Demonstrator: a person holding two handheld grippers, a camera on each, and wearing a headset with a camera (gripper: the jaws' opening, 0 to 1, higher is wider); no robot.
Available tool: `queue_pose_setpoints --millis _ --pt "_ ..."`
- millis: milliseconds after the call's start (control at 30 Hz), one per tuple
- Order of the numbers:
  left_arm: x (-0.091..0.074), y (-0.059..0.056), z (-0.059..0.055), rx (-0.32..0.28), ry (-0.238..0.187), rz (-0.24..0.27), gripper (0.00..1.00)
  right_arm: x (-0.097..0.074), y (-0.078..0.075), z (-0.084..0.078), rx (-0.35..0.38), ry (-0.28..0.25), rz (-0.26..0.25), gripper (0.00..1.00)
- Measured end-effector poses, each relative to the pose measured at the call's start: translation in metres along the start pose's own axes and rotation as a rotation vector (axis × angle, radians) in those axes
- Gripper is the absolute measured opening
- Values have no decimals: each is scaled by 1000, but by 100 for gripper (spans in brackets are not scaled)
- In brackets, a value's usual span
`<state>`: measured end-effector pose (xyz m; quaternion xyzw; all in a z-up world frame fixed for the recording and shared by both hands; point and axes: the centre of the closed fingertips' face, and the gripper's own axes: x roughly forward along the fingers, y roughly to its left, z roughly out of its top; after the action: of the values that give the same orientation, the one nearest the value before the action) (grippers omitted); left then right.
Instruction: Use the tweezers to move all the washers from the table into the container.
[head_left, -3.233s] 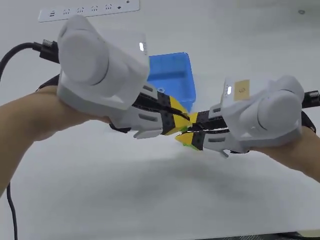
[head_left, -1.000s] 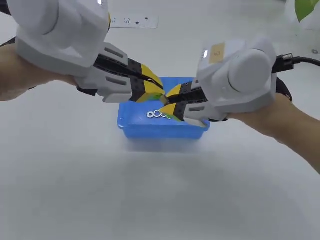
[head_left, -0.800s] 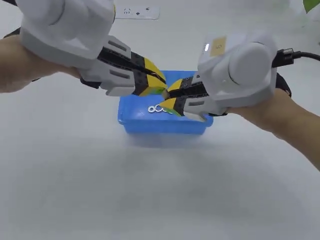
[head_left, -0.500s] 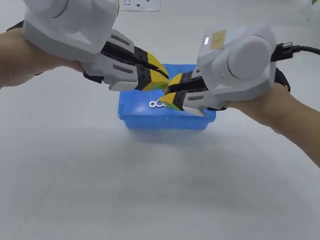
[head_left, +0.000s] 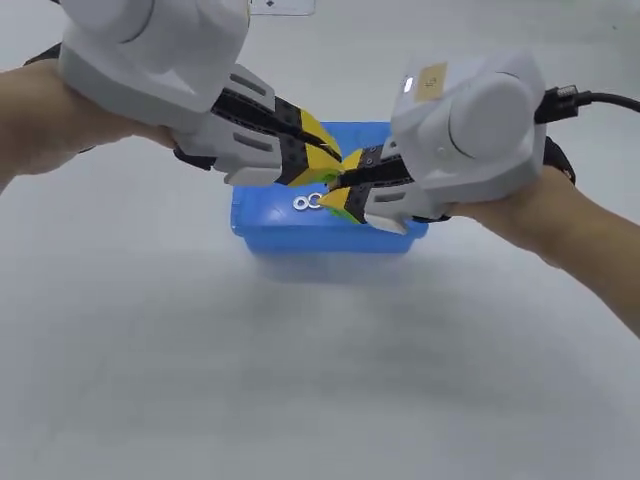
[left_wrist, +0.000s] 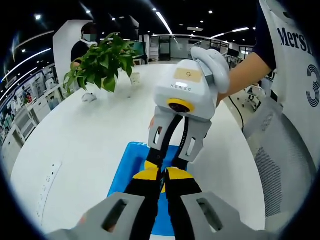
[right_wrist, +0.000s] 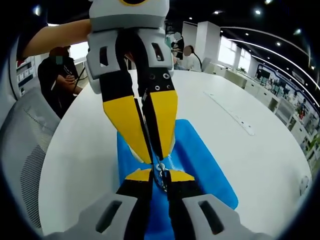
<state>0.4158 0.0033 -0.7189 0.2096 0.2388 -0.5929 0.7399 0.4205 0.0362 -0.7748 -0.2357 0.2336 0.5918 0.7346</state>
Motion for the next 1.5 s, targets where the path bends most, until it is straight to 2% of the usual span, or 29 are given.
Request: queue_pose_setpoints --millis 200,433,700,1033,1167,1200,1300,1367,1500 --pt "-1 -2 1 2 4 -5 7 0 0 0 24 -7 6 14" --pt "-3 -2 2 11 5 4 7 0 0 1 15 -6 5 14" --pt "-10 0 11 24 -11 21 7 -6 -3 9 1 -26 -13 13" --pt "-27 -4 22 23 -40 61 7 -18 -1 22 -31 -51 -32 13" --pt "-35 -7 23 27 -45 78 7 -24 2 29 -58 -60 -38 13" --pt "-39 -12 28 31 -47 81 7 -26 3 31 -65 -63 -37 13" --pt "-45 -19 33 52 -51 88 7 -33 9 36 -80 -68 -32 13" --pt "-47 -18 30 61 -53 92 7 -37 13 39 -98 -63 -32 13" --pt "-53 -26 33 79 -60 94 7 -44 22 43 -112 -62 -21 12"
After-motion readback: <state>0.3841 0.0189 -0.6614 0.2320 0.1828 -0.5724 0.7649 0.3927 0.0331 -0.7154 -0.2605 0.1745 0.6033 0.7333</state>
